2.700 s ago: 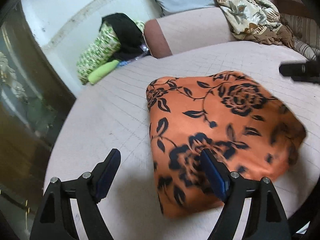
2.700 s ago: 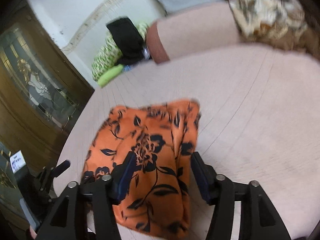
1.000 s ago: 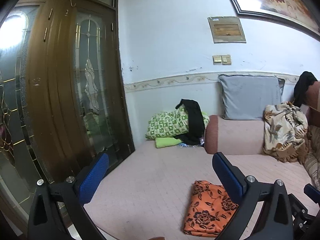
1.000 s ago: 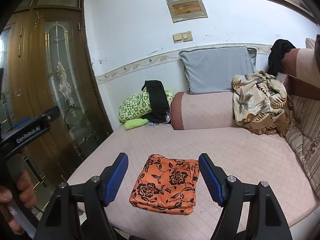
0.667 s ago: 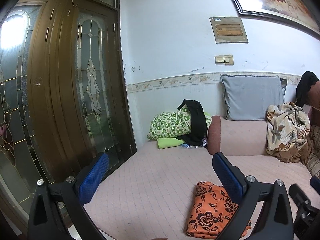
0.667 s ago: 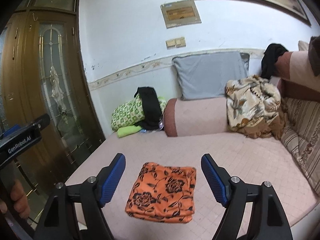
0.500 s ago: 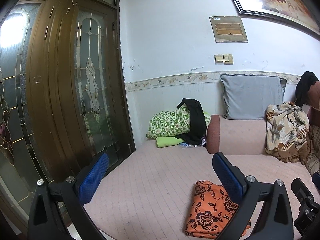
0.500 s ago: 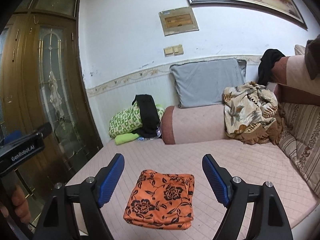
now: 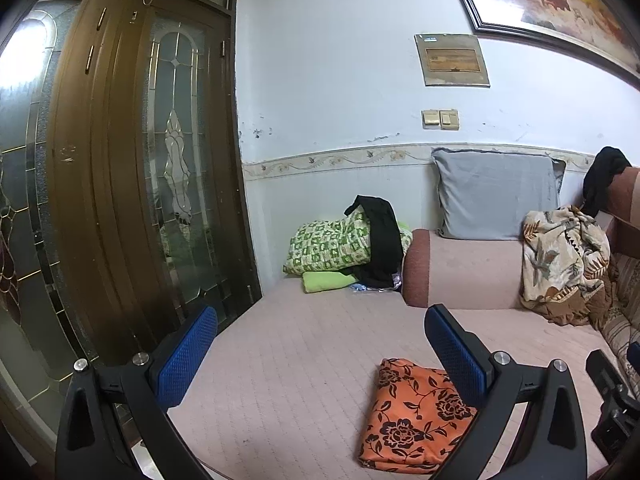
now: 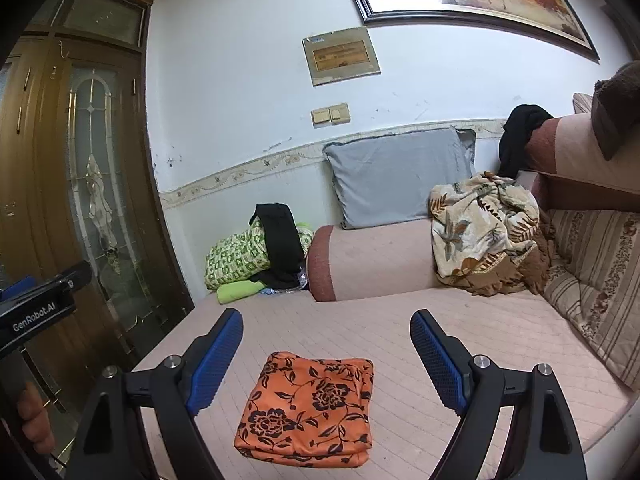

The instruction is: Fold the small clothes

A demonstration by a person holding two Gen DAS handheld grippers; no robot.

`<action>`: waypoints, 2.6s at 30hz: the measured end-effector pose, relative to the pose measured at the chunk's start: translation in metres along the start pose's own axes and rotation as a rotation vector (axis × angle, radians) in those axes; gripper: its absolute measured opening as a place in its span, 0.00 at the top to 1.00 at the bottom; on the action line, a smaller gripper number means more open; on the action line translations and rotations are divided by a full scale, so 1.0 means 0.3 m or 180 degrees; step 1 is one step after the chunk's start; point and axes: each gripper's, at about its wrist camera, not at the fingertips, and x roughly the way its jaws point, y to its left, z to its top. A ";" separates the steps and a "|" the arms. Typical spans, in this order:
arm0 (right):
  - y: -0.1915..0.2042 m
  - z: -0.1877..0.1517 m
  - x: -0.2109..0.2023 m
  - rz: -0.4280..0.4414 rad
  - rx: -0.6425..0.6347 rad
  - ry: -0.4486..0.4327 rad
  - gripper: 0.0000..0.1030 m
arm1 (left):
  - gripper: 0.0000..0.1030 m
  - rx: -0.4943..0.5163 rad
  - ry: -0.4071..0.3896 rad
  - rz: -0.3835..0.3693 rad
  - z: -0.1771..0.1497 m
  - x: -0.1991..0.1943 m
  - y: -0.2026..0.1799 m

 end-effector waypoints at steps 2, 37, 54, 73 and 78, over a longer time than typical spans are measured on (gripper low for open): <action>0.005 -0.009 0.006 0.0005 -0.0035 0.0033 0.15 | 0.00 0.0008 -0.0004 -0.0006 -0.002 0.002 -0.004; 0.148 -0.033 0.054 0.0130 -0.0366 0.0106 0.14 | 0.00 -0.0170 0.0101 -0.0038 -0.029 0.071 0.065; 0.181 -0.044 0.088 0.0124 -0.0440 0.0176 0.15 | 0.00 -0.0226 0.0158 -0.0090 -0.051 0.110 0.091; 0.213 -0.070 0.153 0.0112 -0.0499 0.0308 0.14 | 0.00 -0.0205 0.0246 -0.0125 -0.096 0.171 0.106; 0.222 -0.073 0.179 0.0090 -0.0509 0.0325 0.14 | 0.00 -0.0182 0.0284 -0.0143 -0.102 0.201 0.105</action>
